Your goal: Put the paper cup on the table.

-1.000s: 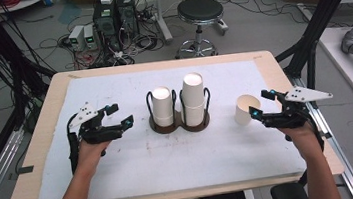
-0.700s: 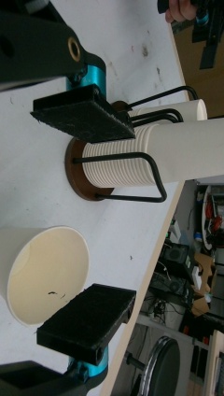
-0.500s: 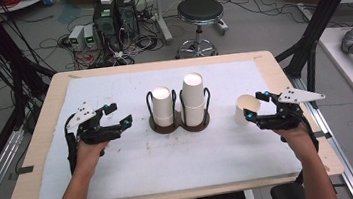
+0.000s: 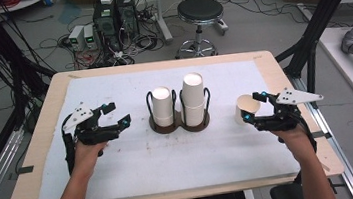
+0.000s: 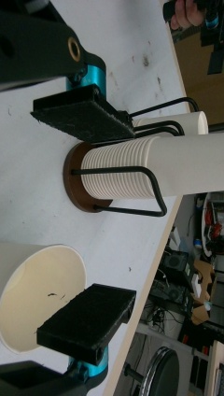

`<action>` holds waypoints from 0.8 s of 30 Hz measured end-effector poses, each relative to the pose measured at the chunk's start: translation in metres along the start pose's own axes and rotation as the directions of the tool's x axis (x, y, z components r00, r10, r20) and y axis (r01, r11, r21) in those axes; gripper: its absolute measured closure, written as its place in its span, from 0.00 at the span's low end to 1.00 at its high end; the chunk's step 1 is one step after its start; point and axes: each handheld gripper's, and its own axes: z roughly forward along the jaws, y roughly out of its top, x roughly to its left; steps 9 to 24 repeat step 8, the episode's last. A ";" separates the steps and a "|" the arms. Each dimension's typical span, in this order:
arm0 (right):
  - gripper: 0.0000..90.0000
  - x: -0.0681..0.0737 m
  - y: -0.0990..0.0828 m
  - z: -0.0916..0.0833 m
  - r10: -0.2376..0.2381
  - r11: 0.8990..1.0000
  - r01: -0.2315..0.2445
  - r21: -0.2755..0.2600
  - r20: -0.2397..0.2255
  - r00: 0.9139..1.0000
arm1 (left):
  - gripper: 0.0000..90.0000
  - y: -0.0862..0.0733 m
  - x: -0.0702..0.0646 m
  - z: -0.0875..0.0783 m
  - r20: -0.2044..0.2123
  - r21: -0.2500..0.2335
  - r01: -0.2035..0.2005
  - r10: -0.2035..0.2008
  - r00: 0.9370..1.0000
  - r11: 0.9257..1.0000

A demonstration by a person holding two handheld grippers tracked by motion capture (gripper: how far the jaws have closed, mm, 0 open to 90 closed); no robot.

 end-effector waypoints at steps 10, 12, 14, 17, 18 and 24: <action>0.23 -0.003 -0.002 -0.002 0.004 1.000 -0.004 -0.007 0.004 1.000 | 0.22 0.001 0.001 0.003 0.001 0.004 0.004 -0.004 1.000 1.000; 0.23 -0.003 -0.002 -0.002 0.004 1.000 -0.004 -0.007 0.004 1.000 | 0.22 0.001 0.001 0.003 0.001 0.004 0.004 -0.004 1.000 1.000; 0.23 -0.003 -0.002 -0.002 0.004 1.000 -0.004 -0.007 0.004 1.000 | 0.22 0.001 0.001 0.003 0.001 0.004 0.004 -0.004 1.000 1.000; 0.23 -0.003 -0.002 -0.002 0.004 1.000 -0.004 -0.007 0.004 1.000 | 0.22 0.001 0.001 0.003 0.001 0.004 0.004 -0.004 1.000 1.000; 0.23 -0.003 -0.002 -0.002 0.004 1.000 -0.004 -0.007 0.004 1.000 | 0.22 0.001 0.001 0.003 0.001 0.004 0.004 -0.004 1.000 1.000; 0.23 -0.003 -0.002 -0.002 0.004 1.000 -0.004 -0.007 0.004 1.000 | 0.22 0.001 0.001 0.003 0.001 0.004 0.004 -0.004 1.000 1.000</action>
